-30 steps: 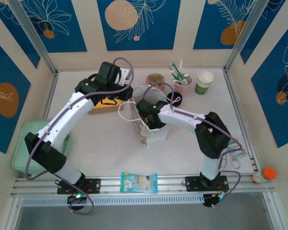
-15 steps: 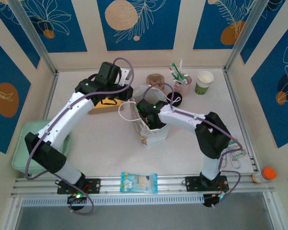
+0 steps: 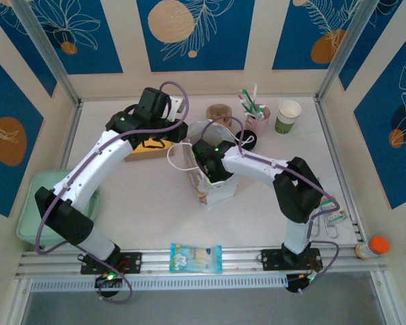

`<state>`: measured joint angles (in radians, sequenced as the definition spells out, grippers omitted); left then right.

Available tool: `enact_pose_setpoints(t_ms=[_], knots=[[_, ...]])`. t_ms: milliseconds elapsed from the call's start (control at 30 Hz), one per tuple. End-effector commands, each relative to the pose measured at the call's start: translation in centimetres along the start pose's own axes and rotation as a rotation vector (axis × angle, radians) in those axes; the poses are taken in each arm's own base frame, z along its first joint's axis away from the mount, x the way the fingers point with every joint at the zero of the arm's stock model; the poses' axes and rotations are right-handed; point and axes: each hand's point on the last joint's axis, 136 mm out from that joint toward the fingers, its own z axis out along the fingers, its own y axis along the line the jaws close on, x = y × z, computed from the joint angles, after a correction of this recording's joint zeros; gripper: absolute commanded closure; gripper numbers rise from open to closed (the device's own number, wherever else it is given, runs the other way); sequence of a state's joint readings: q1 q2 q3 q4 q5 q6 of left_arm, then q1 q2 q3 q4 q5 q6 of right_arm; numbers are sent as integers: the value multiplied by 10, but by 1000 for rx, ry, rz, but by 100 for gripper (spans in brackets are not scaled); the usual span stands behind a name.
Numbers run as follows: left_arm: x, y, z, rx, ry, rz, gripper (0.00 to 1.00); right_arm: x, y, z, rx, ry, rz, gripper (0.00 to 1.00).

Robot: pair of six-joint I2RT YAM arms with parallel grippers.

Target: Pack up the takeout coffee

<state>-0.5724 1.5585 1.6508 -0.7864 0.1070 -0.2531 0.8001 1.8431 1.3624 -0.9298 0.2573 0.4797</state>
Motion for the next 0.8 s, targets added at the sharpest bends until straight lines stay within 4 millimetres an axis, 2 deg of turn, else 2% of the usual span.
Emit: enact_pose_setpoints(t_ms=[0,533,767], knots=[[-9,-5,-17,-2,-37,17,80,11,-3,24,38,79,-24,1],[-6,-3,-20,-14,-38,20,77,1,4,-22,16,33,-24,1],[-6,-3,-21,-14,-41,18,69,-1,5,-39,12,17,-25,1]])
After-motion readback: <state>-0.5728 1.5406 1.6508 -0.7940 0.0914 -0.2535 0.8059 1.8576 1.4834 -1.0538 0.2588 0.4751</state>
